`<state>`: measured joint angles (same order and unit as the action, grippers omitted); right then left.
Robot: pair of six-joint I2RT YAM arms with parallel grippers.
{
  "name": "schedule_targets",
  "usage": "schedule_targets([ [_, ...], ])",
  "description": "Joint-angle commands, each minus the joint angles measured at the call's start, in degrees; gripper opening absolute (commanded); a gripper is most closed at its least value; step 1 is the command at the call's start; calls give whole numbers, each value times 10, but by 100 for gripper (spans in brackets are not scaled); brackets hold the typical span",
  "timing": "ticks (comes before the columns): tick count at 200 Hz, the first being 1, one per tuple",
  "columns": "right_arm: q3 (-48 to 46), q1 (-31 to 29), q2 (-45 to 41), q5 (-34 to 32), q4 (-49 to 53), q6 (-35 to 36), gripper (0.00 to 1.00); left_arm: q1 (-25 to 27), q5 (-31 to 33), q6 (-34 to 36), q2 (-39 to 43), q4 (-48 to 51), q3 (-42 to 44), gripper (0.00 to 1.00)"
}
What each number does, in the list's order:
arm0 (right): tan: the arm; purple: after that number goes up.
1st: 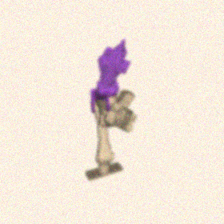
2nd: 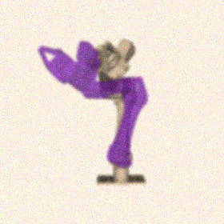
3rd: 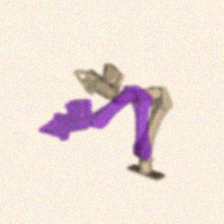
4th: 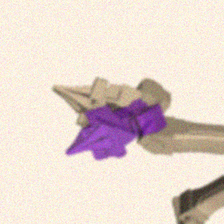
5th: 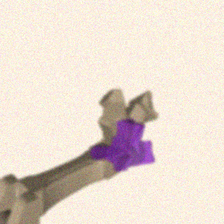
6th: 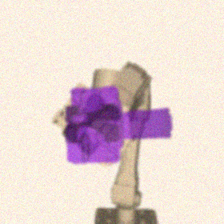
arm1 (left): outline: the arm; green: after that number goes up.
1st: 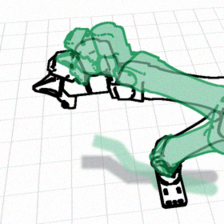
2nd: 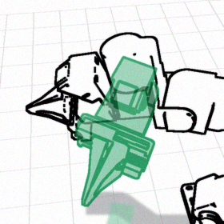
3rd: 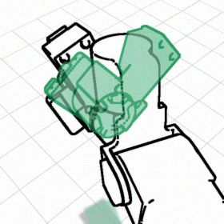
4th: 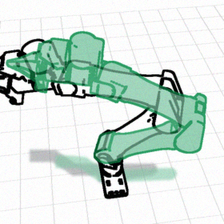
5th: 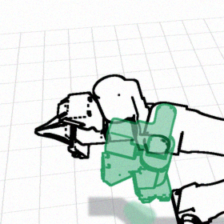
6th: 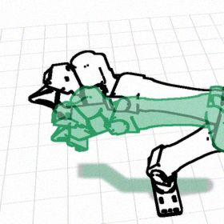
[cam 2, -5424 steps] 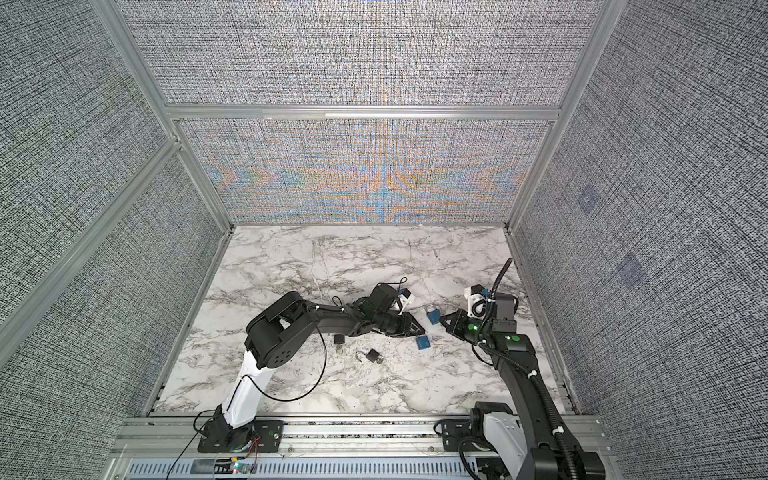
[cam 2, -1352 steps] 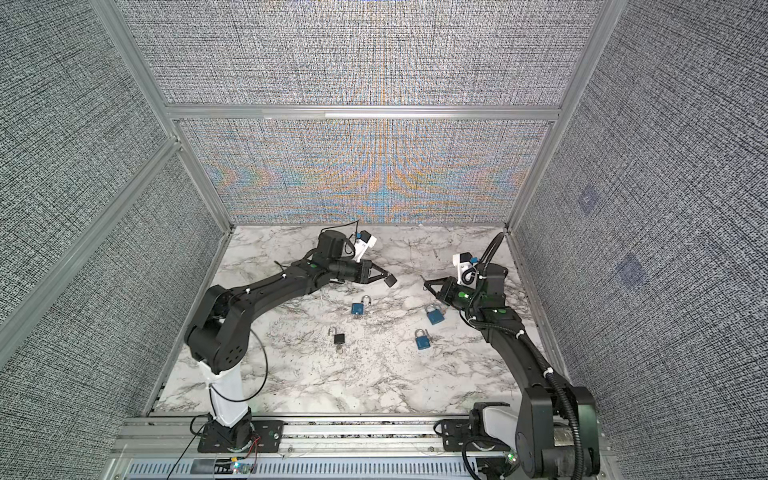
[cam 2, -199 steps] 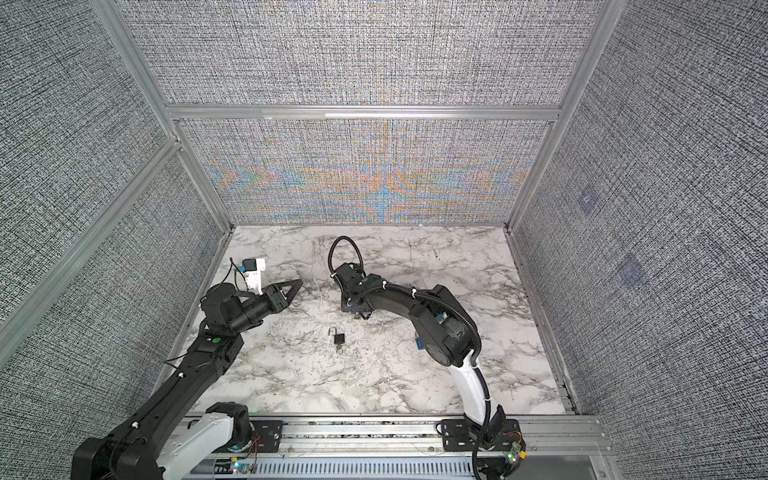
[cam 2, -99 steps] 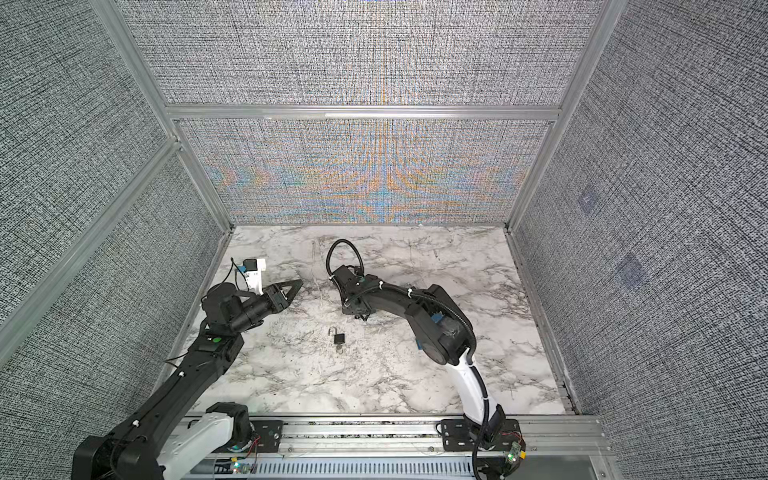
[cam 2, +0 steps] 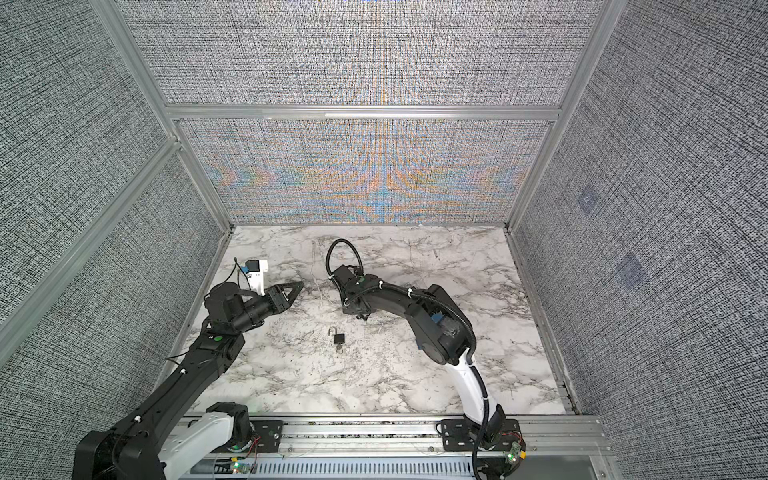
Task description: Lock with the key
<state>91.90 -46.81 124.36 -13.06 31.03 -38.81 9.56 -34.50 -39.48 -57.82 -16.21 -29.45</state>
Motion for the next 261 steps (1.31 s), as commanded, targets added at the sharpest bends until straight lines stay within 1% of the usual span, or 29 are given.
schedule_targets([
  [1,-10,-1,-14,28,17,22,23,-1,11,22,-17,15,-5,41],
  [23,-40,-1,-43,59,-3,46,23,1,2,21,-44,16,-4,41],
  [46,-77,-4,-80,73,-19,58,23,10,-12,15,-74,-14,4,41],
  [72,-116,-5,-117,84,-41,75,23,32,-34,2,-123,-67,10,41],
  [92,-134,-7,-135,92,-55,90,23,54,-47,8,-167,-84,2,41],
  [116,-153,-8,-157,98,-68,106,23,69,-80,13,-218,-104,-12,40],
  [141,-169,-10,-176,103,-77,118,23,77,-98,3,-254,-134,-20,40],
  [163,-183,-11,-193,108,-86,127,23,88,-142,-11,-290,-167,-37,40],
  [197,-199,-12,-214,110,-95,138,23,102,-153,-15,-335,-163,-70,40],
  [223,-210,-13,-229,108,-99,146,23,109,-151,5,-370,-117,-106,42],
  [261,-212,-13,-239,108,-99,155,23,126,-160,10,-408,-103,-142,43],
])
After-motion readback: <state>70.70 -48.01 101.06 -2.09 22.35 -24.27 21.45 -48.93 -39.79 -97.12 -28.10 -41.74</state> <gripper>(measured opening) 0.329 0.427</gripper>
